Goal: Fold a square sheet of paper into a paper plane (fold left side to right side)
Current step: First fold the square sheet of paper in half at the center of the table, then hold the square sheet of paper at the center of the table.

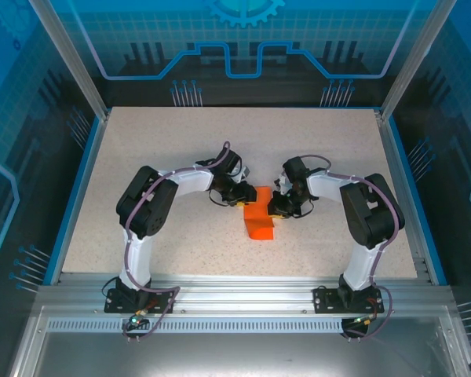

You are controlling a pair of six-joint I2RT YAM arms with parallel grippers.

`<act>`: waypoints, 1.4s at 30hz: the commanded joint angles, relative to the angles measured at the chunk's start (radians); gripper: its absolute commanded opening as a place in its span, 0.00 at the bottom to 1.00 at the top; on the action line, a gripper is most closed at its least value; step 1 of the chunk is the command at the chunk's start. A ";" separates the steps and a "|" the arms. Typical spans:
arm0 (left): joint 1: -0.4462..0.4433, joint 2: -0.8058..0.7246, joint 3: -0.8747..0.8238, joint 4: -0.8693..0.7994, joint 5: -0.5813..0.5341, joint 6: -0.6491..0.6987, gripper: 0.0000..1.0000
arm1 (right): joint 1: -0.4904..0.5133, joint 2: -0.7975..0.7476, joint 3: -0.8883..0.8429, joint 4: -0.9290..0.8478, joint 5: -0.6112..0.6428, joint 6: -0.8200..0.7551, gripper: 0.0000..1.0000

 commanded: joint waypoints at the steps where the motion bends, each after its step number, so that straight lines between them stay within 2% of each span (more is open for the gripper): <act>1: 0.040 0.009 -0.026 -0.034 -0.058 0.049 0.40 | 0.047 0.092 -0.057 -0.035 0.128 -0.006 0.15; 10: 0.089 -0.068 -0.045 -0.022 -0.054 0.067 0.42 | 0.049 0.090 -0.058 -0.034 0.121 -0.008 0.15; 14: 0.087 -0.147 -0.101 0.037 -0.008 0.054 0.42 | 0.050 0.088 -0.057 -0.035 0.121 -0.008 0.15; 19: 0.041 -0.210 -0.158 0.110 0.045 0.025 0.40 | 0.052 0.093 -0.053 -0.035 0.121 -0.007 0.15; 23: -0.006 -0.168 -0.133 0.125 0.059 0.010 0.39 | 0.053 0.095 -0.050 -0.036 0.121 -0.007 0.15; 30: -0.026 -0.066 -0.091 0.129 0.055 -0.006 0.39 | 0.053 0.096 -0.048 -0.040 0.124 -0.008 0.14; 38: -0.025 -0.041 -0.121 0.082 -0.040 0.015 0.39 | 0.053 0.097 -0.046 -0.048 0.134 -0.006 0.14; 42: -0.025 -0.030 -0.118 0.075 -0.048 0.019 0.40 | 0.052 0.071 -0.058 -0.013 0.106 -0.012 0.15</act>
